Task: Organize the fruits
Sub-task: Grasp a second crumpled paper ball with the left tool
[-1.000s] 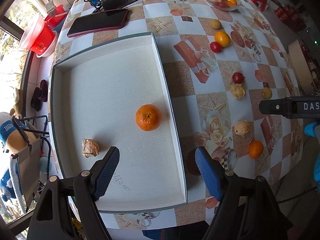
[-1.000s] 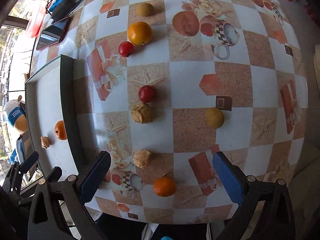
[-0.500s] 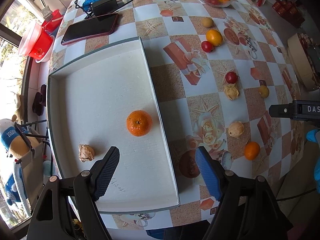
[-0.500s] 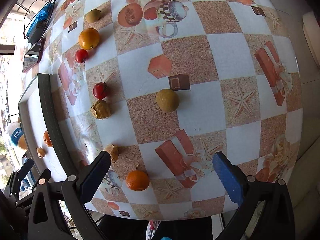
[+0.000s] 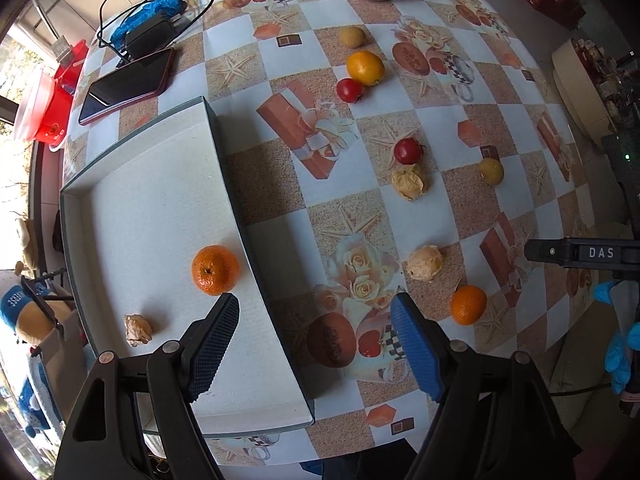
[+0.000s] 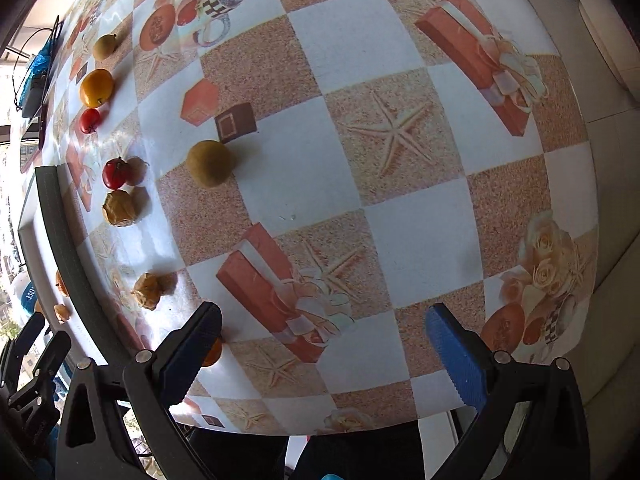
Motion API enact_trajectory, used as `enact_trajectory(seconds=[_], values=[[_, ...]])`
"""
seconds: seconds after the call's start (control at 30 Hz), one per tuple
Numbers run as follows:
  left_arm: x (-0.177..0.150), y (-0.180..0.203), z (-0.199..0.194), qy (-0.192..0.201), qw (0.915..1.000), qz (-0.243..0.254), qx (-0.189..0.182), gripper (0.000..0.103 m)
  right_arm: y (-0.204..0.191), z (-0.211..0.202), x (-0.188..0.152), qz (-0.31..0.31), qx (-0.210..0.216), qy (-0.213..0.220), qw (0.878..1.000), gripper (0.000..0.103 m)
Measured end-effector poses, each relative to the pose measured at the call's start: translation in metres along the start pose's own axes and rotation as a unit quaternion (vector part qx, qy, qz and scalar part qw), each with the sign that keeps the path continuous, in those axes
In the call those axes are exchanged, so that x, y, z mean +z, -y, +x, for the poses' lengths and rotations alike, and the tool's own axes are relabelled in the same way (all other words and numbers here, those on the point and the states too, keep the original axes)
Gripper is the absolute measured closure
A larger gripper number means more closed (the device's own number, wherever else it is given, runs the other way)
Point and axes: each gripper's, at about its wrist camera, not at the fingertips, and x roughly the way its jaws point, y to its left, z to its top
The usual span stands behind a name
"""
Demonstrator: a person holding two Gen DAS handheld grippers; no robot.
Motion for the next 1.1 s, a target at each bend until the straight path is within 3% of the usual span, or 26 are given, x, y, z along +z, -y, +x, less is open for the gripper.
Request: enact_trajectory(seconds=[0.23,0.63,0.7,0.77,1.1], values=[[0.012,0.029,0.024,-0.034,0.9988,0.010,-0.034,0.022,0.016,0.016,-0.013,-0.013,-0.023,-0.011,1.000,0.001],[0.019,0.063,0.063,-0.066,0.9970,0.023,-0.032,0.022,0.020,0.051,-0.034,-0.026,-0.035,-0.035,0.998,0.001],[0.017,0.063,0.071,-0.078,0.9964,0.021,-0.024,0.029,0.015,0.056,-0.038,-0.037,-0.040,-0.034,0.998,0.001],[0.013,0.062,0.078,-0.095,0.9951,0.018,-0.022,0.044,0.012,0.058,-0.040,-0.045,-0.041,-0.035,0.998,0.001],[0.007,0.060,0.077,-0.083,0.9964,0.001,-0.017,0.044,0.004,0.062,-0.037,-0.052,-0.042,-0.034,0.997,0.001]])
